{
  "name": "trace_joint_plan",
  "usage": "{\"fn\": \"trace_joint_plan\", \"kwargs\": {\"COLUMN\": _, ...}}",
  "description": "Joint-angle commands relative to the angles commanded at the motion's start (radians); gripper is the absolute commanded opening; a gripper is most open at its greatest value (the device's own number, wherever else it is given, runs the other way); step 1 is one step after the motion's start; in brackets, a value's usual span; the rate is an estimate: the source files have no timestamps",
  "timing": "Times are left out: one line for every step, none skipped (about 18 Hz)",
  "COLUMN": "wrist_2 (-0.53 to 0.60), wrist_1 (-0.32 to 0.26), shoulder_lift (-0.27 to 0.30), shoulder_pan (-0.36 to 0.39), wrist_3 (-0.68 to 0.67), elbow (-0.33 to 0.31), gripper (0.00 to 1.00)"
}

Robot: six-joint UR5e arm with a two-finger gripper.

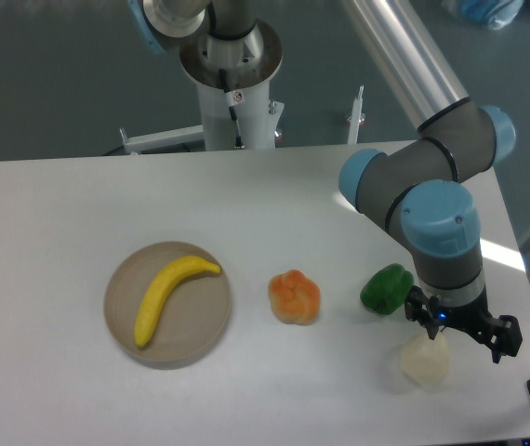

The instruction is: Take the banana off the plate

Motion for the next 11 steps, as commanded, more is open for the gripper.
{"fn": "trace_joint_plan", "kwargs": {"wrist_2": 0.000, "wrist_1": 0.003, "shoulder_lift": 0.000, "shoulder_pan": 0.000, "wrist_3": -0.002, "elbow": -0.003, "gripper": 1.00}}
{"fn": "trace_joint_plan", "kwargs": {"wrist_2": 0.000, "wrist_1": 0.003, "shoulder_lift": 0.000, "shoulder_pan": 0.000, "wrist_3": -0.002, "elbow": -0.003, "gripper": 1.00}}
{"fn": "trace_joint_plan", "kwargs": {"wrist_2": 0.000, "wrist_1": 0.002, "shoulder_lift": 0.003, "shoulder_pan": 0.000, "wrist_3": -0.002, "elbow": -0.002, "gripper": 1.00}}
{"fn": "trace_joint_plan", "kwargs": {"wrist_2": 0.000, "wrist_1": 0.000, "shoulder_lift": 0.003, "shoulder_pan": 0.000, "wrist_3": -0.002, "elbow": 0.000, "gripper": 1.00}}
{"fn": "trace_joint_plan", "kwargs": {"wrist_2": 0.000, "wrist_1": 0.000, "shoulder_lift": 0.005, "shoulder_pan": 0.000, "wrist_3": -0.003, "elbow": -0.003, "gripper": 1.00}}
{"fn": "trace_joint_plan", "kwargs": {"wrist_2": 0.000, "wrist_1": 0.000, "shoulder_lift": 0.006, "shoulder_pan": 0.000, "wrist_3": -0.011, "elbow": -0.003, "gripper": 1.00}}
{"fn": "trace_joint_plan", "kwargs": {"wrist_2": 0.000, "wrist_1": -0.002, "shoulder_lift": 0.008, "shoulder_pan": -0.002, "wrist_3": -0.015, "elbow": -0.002, "gripper": 1.00}}
{"fn": "trace_joint_plan", "kwargs": {"wrist_2": 0.000, "wrist_1": -0.002, "shoulder_lift": 0.009, "shoulder_pan": -0.002, "wrist_3": -0.017, "elbow": -0.005, "gripper": 1.00}}
{"fn": "trace_joint_plan", "kwargs": {"wrist_2": 0.000, "wrist_1": -0.002, "shoulder_lift": 0.009, "shoulder_pan": -0.002, "wrist_3": -0.015, "elbow": -0.008, "gripper": 1.00}}
{"fn": "trace_joint_plan", "kwargs": {"wrist_2": 0.000, "wrist_1": -0.002, "shoulder_lift": 0.009, "shoulder_pan": -0.002, "wrist_3": -0.017, "elbow": -0.008, "gripper": 1.00}}
{"fn": "trace_joint_plan", "kwargs": {"wrist_2": 0.000, "wrist_1": -0.002, "shoulder_lift": 0.011, "shoulder_pan": -0.009, "wrist_3": -0.017, "elbow": -0.008, "gripper": 1.00}}
